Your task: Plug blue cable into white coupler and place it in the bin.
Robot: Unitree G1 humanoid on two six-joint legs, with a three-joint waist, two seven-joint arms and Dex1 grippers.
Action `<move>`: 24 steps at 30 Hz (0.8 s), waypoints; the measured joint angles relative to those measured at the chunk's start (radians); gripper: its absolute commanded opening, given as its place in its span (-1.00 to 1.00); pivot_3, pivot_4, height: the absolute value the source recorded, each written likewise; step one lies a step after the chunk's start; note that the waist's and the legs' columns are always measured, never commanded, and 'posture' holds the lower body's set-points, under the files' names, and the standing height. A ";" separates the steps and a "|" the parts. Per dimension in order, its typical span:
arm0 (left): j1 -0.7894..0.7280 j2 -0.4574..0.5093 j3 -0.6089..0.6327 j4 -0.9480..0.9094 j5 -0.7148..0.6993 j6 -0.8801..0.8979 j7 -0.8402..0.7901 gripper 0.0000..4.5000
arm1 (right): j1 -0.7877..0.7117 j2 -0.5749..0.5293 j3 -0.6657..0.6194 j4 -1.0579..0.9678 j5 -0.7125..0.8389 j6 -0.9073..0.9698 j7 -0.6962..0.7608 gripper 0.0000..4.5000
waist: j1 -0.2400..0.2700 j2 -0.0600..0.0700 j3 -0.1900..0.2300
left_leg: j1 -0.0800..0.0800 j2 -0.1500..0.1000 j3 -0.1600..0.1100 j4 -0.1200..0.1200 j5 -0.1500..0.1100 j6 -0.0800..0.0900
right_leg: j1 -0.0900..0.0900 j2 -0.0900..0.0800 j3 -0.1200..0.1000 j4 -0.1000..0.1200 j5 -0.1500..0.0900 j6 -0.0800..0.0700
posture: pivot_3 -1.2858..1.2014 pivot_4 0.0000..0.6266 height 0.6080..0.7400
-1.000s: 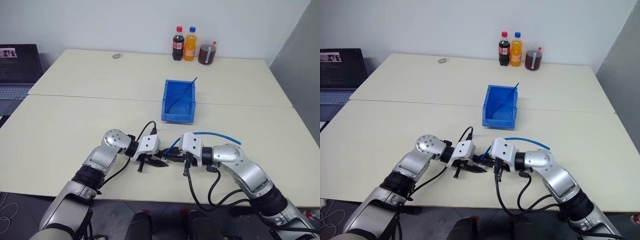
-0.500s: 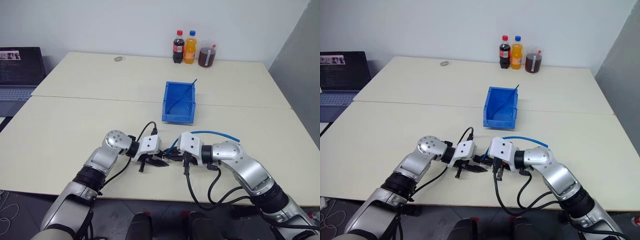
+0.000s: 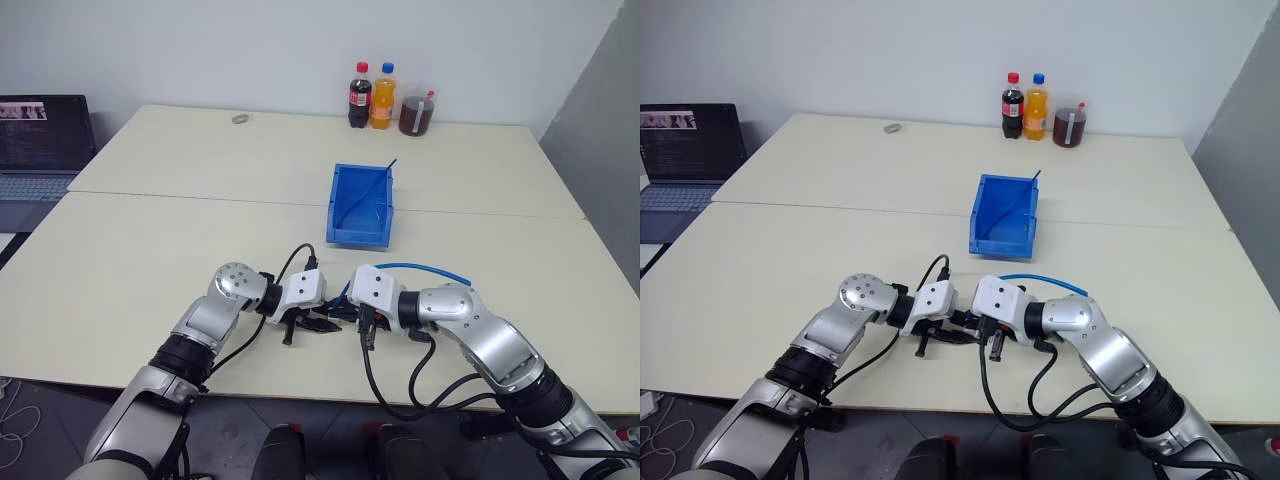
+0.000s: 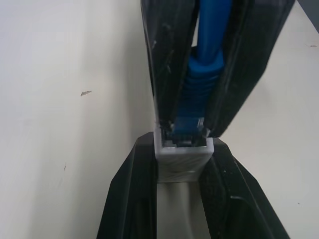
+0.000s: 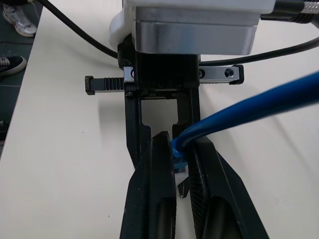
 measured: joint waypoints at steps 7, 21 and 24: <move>0.015 -0.002 0.010 -0.016 -0.003 0.021 0.014 -0.65 | -0.014 0.003 0.016 0.009 -0.007 0.002 0.005 -0.97 | 0.000 0.001 0.000 | 0.000 0.000 0.000 0.000 0.000 0.000 | 0.000 0.000 0.000 0.000 0.000 0.000 | 0.03 -0.52 1.00; 0.045 -0.004 0.031 -0.043 -0.018 0.061 0.053 0.05 | -0.046 0.015 0.019 0.062 -0.020 -0.045 0.022 -0.97 | -0.003 0.002 -0.003 | 0.001 0.000 0.000 0.000 0.000 0.000 | 0.000 0.000 0.000 0.000 0.000 0.000 | 0.03 -0.52 1.00; 0.075 0.009 0.056 -0.061 -0.032 0.060 0.065 0.32 | -0.045 0.013 0.001 0.058 -0.019 -0.036 0.019 -0.97 | -0.005 0.002 -0.002 | 0.000 0.001 0.000 0.000 0.000 0.000 | -0.001 0.001 0.000 0.000 0.000 0.000 | 0.03 -0.52 1.00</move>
